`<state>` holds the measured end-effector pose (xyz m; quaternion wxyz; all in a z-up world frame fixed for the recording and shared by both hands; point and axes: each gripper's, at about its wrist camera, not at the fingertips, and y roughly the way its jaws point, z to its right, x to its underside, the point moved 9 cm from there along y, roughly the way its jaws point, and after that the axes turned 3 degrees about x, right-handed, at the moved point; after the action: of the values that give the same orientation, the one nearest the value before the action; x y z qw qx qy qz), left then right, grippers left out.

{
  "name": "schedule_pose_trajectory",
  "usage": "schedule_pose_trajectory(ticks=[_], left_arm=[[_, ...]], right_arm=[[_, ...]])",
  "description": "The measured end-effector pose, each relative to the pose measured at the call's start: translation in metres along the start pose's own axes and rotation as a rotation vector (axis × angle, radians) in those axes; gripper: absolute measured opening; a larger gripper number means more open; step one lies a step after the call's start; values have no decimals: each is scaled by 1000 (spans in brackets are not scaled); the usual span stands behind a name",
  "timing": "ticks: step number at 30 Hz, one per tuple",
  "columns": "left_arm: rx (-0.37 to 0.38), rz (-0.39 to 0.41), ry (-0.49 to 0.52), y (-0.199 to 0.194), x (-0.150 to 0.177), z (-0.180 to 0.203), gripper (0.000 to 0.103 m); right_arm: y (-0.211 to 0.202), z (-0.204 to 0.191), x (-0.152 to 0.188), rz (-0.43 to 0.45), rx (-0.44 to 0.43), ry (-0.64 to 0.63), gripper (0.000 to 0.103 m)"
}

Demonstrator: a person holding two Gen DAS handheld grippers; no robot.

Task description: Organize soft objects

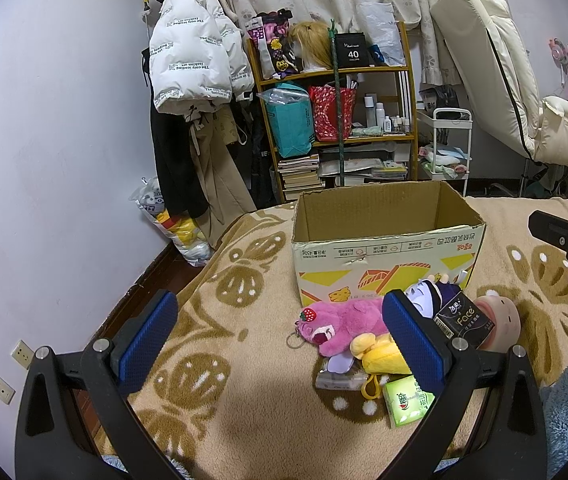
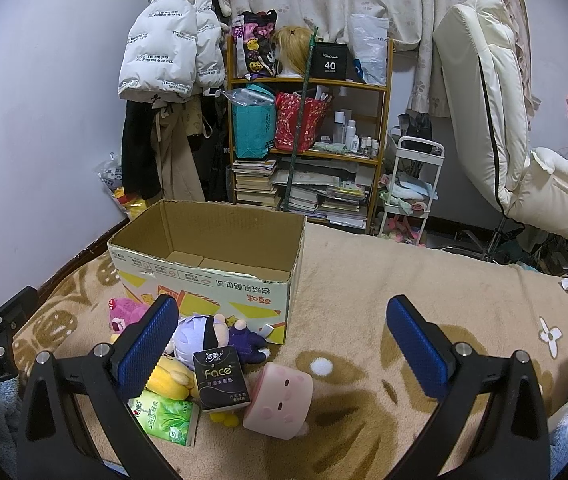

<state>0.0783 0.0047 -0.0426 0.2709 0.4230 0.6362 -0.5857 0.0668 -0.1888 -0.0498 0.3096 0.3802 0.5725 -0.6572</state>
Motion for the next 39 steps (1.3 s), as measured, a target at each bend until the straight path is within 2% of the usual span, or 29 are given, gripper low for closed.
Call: schedule_pose_trajectory(ticks=[23,28,32,39], left_arm=[[2,-3,0,0,0,0,101],[12,-35,-2,5,-1,0,101],[19,-59,-5,9,-3,-1,101],[29,-92,3,20,-9,4,101]], right_arm=[[1,3,-1,-7,-7,5,103],[4,-9,3,-41,-28,25,103],[15,6,3,-68,-52,66,103],[28,7,2,-121,-76,107,103]])
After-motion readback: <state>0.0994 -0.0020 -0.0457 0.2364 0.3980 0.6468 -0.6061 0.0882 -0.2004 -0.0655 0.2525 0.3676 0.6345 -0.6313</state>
